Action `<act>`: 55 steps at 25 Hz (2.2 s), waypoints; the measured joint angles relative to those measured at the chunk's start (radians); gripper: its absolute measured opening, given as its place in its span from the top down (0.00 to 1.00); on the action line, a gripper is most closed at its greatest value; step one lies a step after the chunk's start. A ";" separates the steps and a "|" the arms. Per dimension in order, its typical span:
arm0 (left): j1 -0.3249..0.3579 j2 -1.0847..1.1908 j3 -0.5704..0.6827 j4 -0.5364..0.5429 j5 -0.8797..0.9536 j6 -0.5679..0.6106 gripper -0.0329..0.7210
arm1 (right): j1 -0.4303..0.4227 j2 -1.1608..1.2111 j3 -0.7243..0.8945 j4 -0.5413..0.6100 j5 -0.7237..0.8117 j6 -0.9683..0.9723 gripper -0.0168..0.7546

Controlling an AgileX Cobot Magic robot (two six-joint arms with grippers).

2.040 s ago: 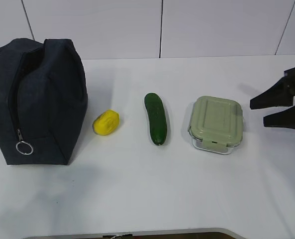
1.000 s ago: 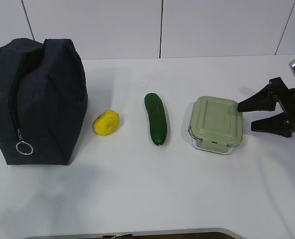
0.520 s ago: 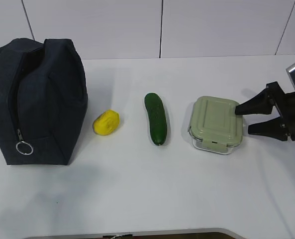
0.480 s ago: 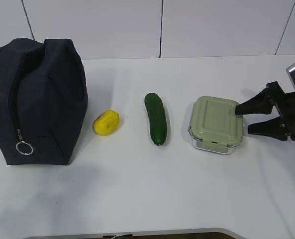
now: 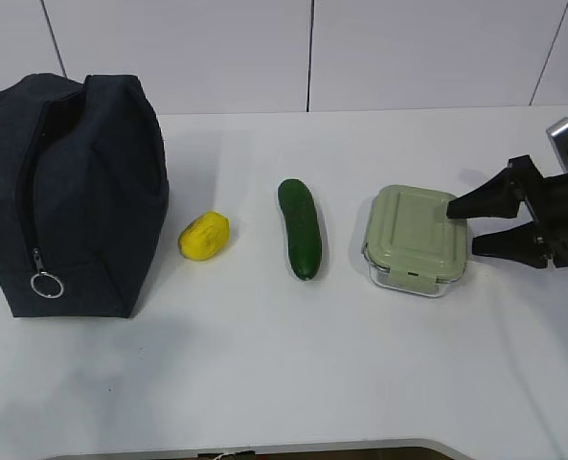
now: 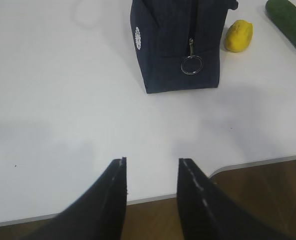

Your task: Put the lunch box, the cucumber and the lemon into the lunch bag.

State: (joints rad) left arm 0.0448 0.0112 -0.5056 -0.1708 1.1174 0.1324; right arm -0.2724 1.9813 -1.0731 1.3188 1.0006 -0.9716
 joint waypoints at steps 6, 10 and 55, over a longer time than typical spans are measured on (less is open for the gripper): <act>0.000 0.000 0.000 0.000 0.000 0.000 0.64 | 0.031 0.009 0.000 0.018 -0.020 -0.020 0.24; 0.000 0.000 0.000 0.000 0.000 0.000 0.64 | 0.032 0.015 0.000 0.020 -0.033 -0.025 0.24; 0.000 0.000 0.000 0.000 0.000 0.000 0.64 | 0.073 0.078 -0.004 0.106 -0.002 -0.047 0.43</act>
State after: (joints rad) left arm 0.0448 0.0112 -0.5056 -0.1708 1.1174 0.1324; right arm -0.1995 2.0598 -1.0767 1.4248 0.9983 -1.0189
